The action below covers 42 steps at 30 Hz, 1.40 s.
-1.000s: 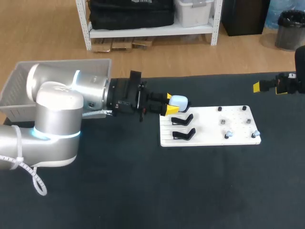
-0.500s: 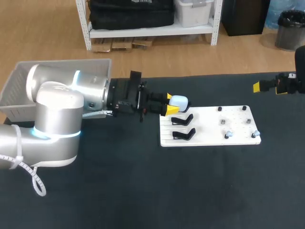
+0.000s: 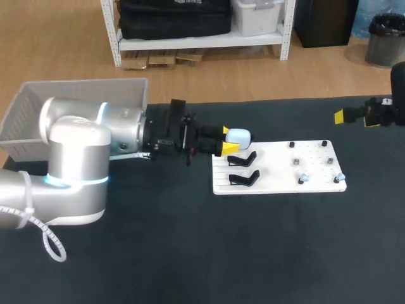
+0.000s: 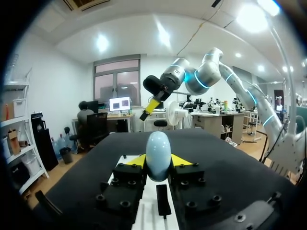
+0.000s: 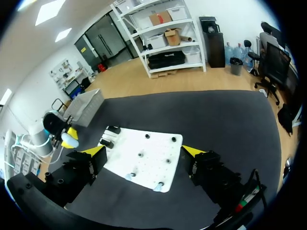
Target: Pick up each earbud case from the left stands, insert the matching earbuds, close the lid, and place the case in the box.
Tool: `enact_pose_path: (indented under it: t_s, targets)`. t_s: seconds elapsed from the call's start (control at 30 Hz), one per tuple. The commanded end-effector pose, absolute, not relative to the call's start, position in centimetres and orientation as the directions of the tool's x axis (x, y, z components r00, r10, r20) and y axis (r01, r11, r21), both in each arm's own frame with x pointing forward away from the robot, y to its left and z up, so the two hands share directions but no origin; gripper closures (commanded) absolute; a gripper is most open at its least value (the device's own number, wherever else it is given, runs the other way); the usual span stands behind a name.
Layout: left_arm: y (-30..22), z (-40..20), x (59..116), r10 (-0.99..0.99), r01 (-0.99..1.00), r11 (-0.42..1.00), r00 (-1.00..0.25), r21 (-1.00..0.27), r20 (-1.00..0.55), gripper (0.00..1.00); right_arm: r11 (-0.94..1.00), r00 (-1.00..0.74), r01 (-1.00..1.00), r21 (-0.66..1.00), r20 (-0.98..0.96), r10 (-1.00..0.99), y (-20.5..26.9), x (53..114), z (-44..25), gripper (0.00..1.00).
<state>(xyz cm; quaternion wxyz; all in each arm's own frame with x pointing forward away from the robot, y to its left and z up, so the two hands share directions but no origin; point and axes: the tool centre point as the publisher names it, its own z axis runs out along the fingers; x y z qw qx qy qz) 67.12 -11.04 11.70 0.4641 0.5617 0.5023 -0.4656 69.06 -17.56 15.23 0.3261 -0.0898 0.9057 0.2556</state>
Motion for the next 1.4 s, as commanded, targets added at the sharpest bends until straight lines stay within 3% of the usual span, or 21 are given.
enact_pose_path:
  t_s: [0.03, 0.53, 1.4]
  targets:
    - [-11.3, 11.5, 67.7, 0.12, 0.996, -0.065, 0.068, 0.061, -0.99, 1.0, 0.829, -0.768, -0.367, 0.421, -0.64, -0.015, -16.8, 67.1, 16.2, 0.0]
    - [-12.0, 11.4, 68.3, 0.105, 0.996, -0.056, 0.073, 0.068, -0.992, 1.0, 0.773, -0.726, -0.53, 0.347, -0.658, -0.202, -9.8, 62.2, 18.1, 0.0]
    - [-12.3, 11.2, 68.5, 0.097, 0.996, -0.053, 0.07, 0.065, -0.993, 1.0, 0.746, -0.736, -0.565, 0.352, -0.623, -0.263, -2.3, 62.9, 16.5, 0.0]
